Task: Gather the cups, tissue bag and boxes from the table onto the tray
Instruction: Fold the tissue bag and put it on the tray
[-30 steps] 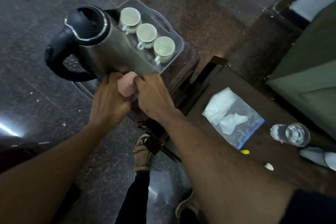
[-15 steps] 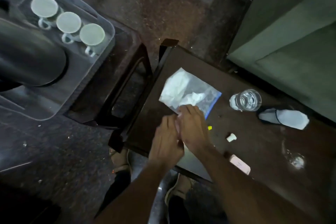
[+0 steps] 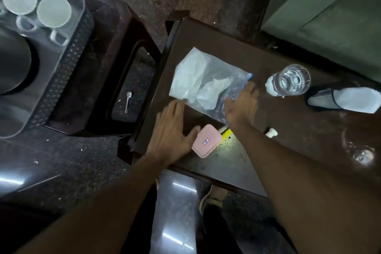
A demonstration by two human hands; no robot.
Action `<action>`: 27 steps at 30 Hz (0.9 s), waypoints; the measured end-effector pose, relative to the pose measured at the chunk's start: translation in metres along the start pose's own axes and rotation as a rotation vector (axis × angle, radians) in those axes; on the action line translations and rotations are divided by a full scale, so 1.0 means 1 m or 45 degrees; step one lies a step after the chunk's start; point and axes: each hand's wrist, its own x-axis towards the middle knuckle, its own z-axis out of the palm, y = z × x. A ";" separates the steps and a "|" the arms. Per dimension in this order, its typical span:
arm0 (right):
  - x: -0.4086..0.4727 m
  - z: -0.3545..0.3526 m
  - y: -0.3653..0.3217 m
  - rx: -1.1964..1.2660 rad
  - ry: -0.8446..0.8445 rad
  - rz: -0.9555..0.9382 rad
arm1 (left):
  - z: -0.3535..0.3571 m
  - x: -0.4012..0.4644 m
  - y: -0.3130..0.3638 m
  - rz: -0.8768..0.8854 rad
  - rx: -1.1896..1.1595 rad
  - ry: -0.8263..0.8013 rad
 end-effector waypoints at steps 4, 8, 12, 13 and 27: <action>0.030 0.004 -0.024 -0.118 -0.091 -0.507 | -0.009 0.052 -0.018 0.171 0.374 0.098; 0.065 -0.002 -0.047 -0.228 -0.219 -0.865 | 0.006 0.030 -0.029 0.031 0.540 -0.004; 0.085 0.001 -0.059 -0.259 -0.212 -0.946 | 0.018 0.008 -0.018 0.013 0.635 -0.029; 0.084 0.003 -0.061 -0.308 -0.190 -0.992 | 0.018 0.008 -0.014 -0.009 0.618 -0.008; 0.074 0.068 -0.043 -0.627 -0.136 -1.551 | 0.032 0.089 -0.046 -0.231 0.568 0.214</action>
